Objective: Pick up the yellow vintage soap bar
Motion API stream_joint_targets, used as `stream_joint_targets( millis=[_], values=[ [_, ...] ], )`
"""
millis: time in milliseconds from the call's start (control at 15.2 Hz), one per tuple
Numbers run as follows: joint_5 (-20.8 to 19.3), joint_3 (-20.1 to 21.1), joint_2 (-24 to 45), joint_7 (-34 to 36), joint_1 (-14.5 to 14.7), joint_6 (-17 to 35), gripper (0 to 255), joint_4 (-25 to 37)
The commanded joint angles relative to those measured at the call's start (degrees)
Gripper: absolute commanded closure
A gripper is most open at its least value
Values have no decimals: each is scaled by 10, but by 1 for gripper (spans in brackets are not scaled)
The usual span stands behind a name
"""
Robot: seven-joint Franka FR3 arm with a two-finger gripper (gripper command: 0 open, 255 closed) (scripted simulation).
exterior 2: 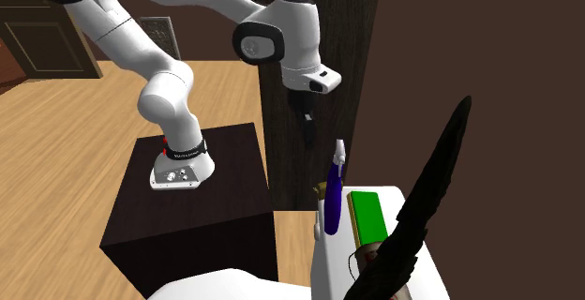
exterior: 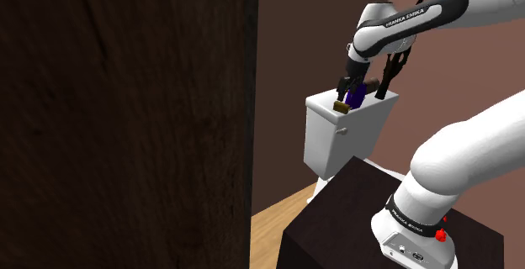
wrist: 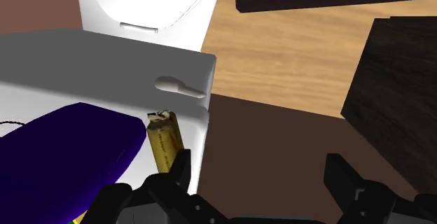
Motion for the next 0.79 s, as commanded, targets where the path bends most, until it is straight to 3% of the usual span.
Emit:
stream_joint_targets(
  millis=[0, 396, 726],
  values=[
    [-4, -22, 36, -19, -5, 32, 0, 8],
    [18, -85, 152, -86, -10, 113, 0, 51],
    [32, -93, 182, -97, -8, 151, 0, 41]
  ],
)
